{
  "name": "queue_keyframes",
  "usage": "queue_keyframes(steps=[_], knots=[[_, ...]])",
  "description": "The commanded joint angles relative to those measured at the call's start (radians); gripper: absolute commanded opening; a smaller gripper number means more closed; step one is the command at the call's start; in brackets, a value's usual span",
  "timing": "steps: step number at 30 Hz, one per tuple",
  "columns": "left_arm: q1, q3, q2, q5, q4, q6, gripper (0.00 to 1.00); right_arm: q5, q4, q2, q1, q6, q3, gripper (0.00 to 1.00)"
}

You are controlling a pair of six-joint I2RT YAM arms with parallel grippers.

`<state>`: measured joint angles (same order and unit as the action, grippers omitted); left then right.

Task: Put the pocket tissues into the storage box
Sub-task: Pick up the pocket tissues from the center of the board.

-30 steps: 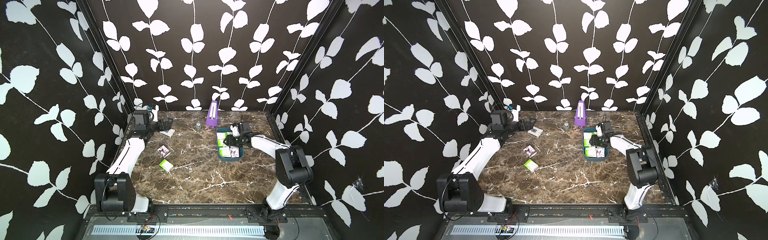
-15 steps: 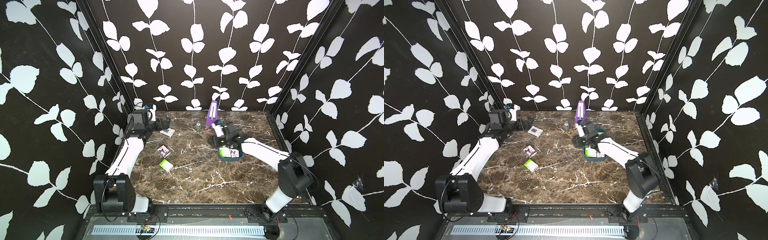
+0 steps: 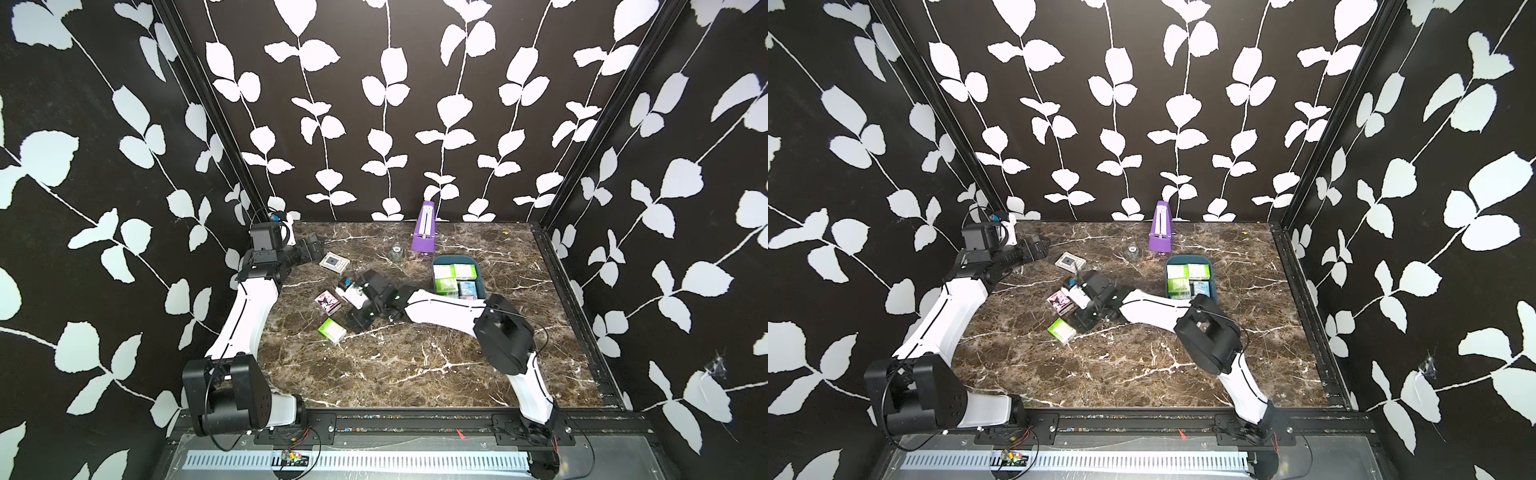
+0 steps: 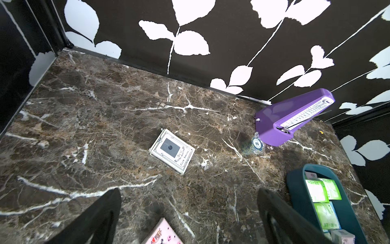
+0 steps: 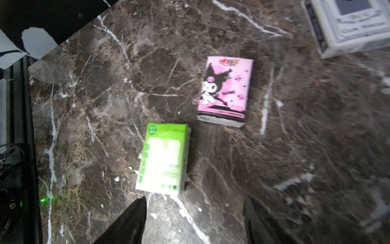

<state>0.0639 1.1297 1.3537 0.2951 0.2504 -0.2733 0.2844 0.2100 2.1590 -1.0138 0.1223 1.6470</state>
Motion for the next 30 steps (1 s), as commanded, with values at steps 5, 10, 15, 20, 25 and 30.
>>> queue_keyframes(steps=[5,10,15,20,25,30], knots=[[0.009,-0.025,-0.067,0.001,0.035,0.012,0.99,0.047,0.129,0.077,-0.025,-0.107,0.161,0.8],[0.012,-0.031,-0.071,-0.008,0.035,0.016,0.99,0.028,0.215,0.146,-0.045,-0.156,0.256,0.82],[0.014,-0.043,-0.076,-0.003,0.034,0.017,0.99,0.039,0.269,0.203,-0.057,-0.189,0.337,0.84],[0.014,-0.048,-0.081,-0.01,0.042,0.031,0.99,0.042,0.327,0.256,-0.067,-0.21,0.417,0.86],[0.016,-0.05,-0.085,-0.019,0.046,0.039,0.99,0.036,0.39,0.315,-0.073,-0.221,0.506,0.86],[0.02,-0.059,-0.09,-0.026,0.047,0.043,0.99,0.02,0.441,0.364,-0.072,-0.222,0.579,0.84]])
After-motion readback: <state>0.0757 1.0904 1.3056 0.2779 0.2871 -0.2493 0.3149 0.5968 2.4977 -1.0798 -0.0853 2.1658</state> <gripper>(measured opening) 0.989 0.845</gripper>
